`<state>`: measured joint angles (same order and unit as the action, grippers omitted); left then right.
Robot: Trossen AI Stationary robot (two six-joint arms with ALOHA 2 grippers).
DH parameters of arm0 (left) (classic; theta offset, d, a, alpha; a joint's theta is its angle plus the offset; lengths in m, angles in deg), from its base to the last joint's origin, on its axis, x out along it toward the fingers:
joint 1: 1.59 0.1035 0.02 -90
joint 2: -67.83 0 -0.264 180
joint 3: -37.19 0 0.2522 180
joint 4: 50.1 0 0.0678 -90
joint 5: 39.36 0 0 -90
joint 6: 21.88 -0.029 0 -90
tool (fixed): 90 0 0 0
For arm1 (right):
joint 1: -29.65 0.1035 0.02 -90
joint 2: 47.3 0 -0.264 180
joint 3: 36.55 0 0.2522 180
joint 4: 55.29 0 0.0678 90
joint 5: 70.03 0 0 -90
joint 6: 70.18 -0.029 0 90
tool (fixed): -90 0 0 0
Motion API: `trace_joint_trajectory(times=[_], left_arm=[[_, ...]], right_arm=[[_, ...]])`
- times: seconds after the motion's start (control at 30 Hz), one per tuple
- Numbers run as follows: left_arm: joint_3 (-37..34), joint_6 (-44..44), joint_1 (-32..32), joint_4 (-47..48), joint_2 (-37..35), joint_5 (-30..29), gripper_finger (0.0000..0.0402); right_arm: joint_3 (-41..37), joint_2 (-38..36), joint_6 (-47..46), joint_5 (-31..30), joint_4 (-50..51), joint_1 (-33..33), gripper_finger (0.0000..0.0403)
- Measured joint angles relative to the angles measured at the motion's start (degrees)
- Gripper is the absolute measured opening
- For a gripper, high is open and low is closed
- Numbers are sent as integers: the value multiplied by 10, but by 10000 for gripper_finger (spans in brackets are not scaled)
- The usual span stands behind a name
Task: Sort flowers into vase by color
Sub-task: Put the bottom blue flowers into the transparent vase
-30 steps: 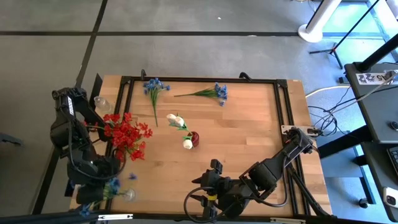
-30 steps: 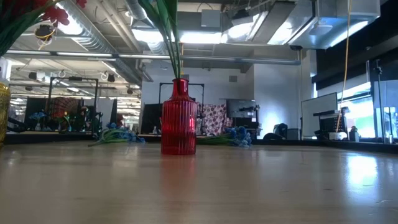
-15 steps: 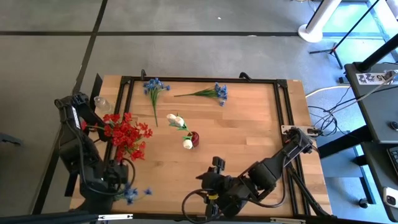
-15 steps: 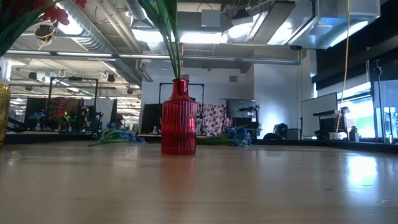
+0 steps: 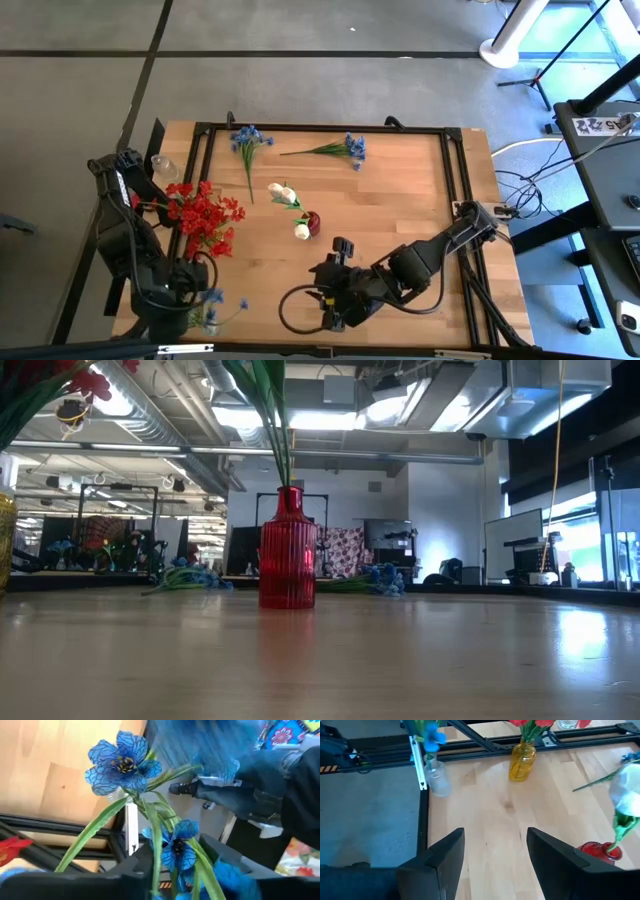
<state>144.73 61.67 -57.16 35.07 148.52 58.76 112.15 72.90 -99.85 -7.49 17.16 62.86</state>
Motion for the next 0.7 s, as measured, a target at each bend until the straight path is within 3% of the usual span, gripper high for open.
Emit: trace_joint_trajectory(times=[0.17, 0.47, 0.7], left_arm=[[0, -25, 0, 10, -2, 7, 164], [0, -32, -4, 117, -37, -16, 168], [6, -17, -6, 75, -85, -13, 169]], right_arm=[[0, 0, 0, -10, 0, 1, 214], [0, 0, -19, -24, 0, 1, 214], [0, 0, -37, -25, 0, 1, 214]])
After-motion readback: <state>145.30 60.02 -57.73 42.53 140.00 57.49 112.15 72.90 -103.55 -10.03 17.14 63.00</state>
